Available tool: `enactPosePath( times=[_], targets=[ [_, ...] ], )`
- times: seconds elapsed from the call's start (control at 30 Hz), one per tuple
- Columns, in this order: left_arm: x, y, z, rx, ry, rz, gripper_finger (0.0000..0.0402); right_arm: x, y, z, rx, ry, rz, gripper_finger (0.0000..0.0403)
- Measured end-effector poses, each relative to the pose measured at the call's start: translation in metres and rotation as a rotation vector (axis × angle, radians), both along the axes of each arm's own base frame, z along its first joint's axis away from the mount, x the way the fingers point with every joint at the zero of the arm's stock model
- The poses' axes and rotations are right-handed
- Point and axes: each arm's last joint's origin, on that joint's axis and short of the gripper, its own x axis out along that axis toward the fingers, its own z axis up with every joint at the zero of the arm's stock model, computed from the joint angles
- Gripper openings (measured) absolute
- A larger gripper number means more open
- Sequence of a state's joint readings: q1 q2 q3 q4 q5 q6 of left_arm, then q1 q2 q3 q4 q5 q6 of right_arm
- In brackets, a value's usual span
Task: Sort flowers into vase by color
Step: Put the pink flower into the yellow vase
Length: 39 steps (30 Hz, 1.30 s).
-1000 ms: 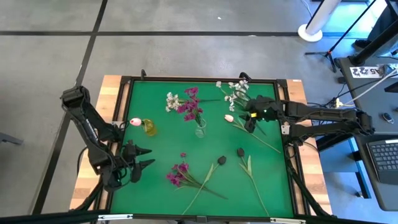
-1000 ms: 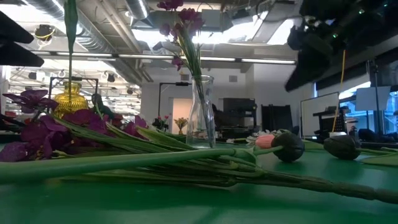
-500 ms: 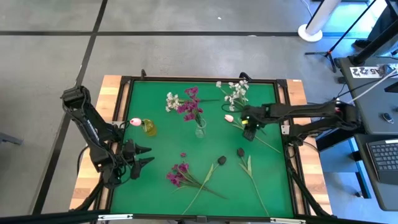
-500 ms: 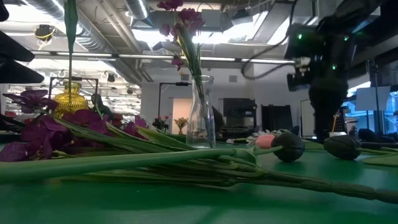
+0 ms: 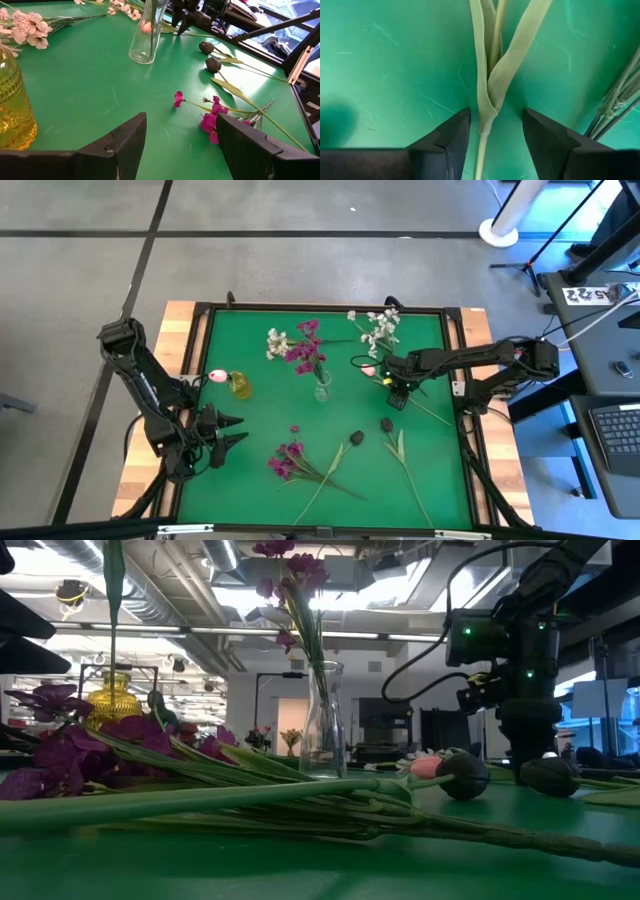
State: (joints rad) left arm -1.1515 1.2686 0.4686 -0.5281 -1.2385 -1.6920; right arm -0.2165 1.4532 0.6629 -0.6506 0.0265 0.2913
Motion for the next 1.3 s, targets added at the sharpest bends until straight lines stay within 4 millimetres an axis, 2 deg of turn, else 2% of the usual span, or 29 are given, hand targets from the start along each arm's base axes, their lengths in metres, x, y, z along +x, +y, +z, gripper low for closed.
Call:
enactPosePath(
  times=[0.1,0.2,0.47,0.63,0.87,1.03,1.3],
  targets=[
    [0.0,0.0,0.0,0.0,0.0,0.0,0.0233,0.0,0.0,0.0,-0.004,-0.003,0.0,0.0177],
    [0.0,0.0,0.0,0.002,-0.002,0.002,0.0233,0.0,0.0,0.0,-0.005,-0.009,0.001,0.0151],
    [0.005,0.002,0.002,0.118,0.007,0.002,0.0233,0.001,0.0,0.001,0.0,-0.022,0.001,0.0016],
    [0.01,-0.002,0.01,0.133,0.009,0.002,0.0233,0.001,0.0,0.013,0.008,-0.051,-0.035,0.0027],
    [0.019,-0.013,0.028,0.166,0.013,-0.012,0.0233,-0.001,0.001,0.059,-0.018,-0.221,-0.039,0.0009],
    [0.026,-0.02,0.042,0.176,0.01,-0.017,0.0233,-0.014,0.004,0.098,-0.055,-0.402,-0.04,0.0008],
    [0.038,-0.031,0.073,0.23,-0.021,-0.006,0.0233,-0.035,0.008,0.168,-0.172,-0.966,-0.03,0.0006]
  ],
)
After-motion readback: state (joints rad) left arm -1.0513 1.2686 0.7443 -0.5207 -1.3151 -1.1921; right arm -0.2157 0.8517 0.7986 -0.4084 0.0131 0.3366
